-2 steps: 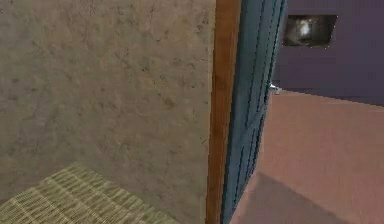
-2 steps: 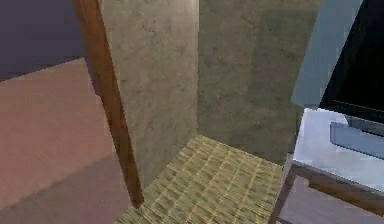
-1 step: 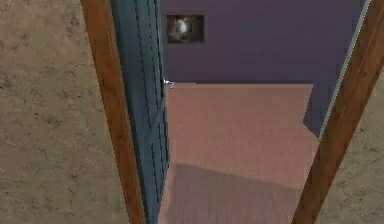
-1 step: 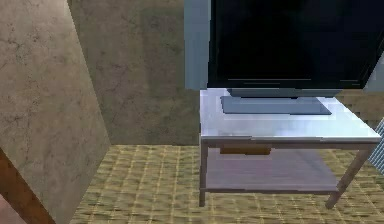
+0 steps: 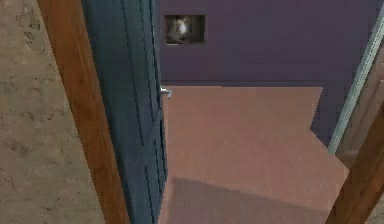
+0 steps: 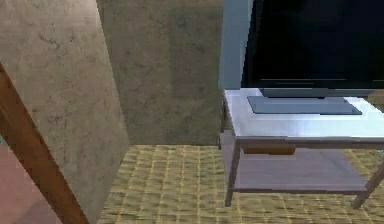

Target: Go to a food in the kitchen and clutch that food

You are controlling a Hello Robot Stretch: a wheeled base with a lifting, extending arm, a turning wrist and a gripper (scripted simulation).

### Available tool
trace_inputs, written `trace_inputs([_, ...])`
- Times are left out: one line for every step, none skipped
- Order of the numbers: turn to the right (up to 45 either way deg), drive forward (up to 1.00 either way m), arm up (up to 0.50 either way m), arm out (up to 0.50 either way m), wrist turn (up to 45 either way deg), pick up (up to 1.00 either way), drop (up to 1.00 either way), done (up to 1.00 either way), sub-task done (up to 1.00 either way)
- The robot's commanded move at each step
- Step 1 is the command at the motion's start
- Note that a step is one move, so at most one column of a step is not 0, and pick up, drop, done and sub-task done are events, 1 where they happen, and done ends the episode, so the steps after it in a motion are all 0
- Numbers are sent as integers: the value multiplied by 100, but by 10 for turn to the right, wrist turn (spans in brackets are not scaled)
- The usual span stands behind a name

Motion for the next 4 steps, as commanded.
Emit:
trace_inputs([90,0,0,0,0,0,0,0,0])
trace_inputs([0,90,0,0,0,0,0,0,0])
trace_inputs([450,0,0,0,0,0,0,0,0])
trace_inputs([90,0,0,0,0,0,0,0,0])
